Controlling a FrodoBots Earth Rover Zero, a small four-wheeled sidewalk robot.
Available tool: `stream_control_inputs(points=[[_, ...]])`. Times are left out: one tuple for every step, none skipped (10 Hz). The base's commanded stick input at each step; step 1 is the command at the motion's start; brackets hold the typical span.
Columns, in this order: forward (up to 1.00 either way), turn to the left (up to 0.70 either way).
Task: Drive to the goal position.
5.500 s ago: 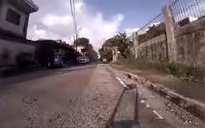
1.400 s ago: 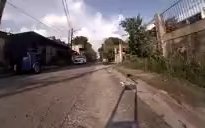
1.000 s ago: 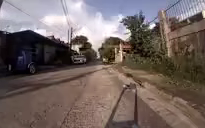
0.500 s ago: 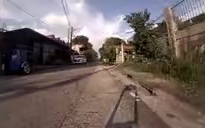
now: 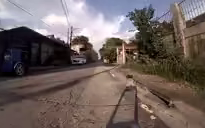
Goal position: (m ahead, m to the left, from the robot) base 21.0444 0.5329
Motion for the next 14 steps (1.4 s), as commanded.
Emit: stream_control_inputs(points=[[1.0,0.0],[1.0,0.0],[1.0,0.0],[1.0,0.0],[1.0,0.0],[1.0,0.0],[1.0,0.0],[1.0,0.0],[1.0,0.0],[1.0,0.0],[1.0,0.0],[1.0,0.0],[1.0,0.0],[1.0,0.0]])
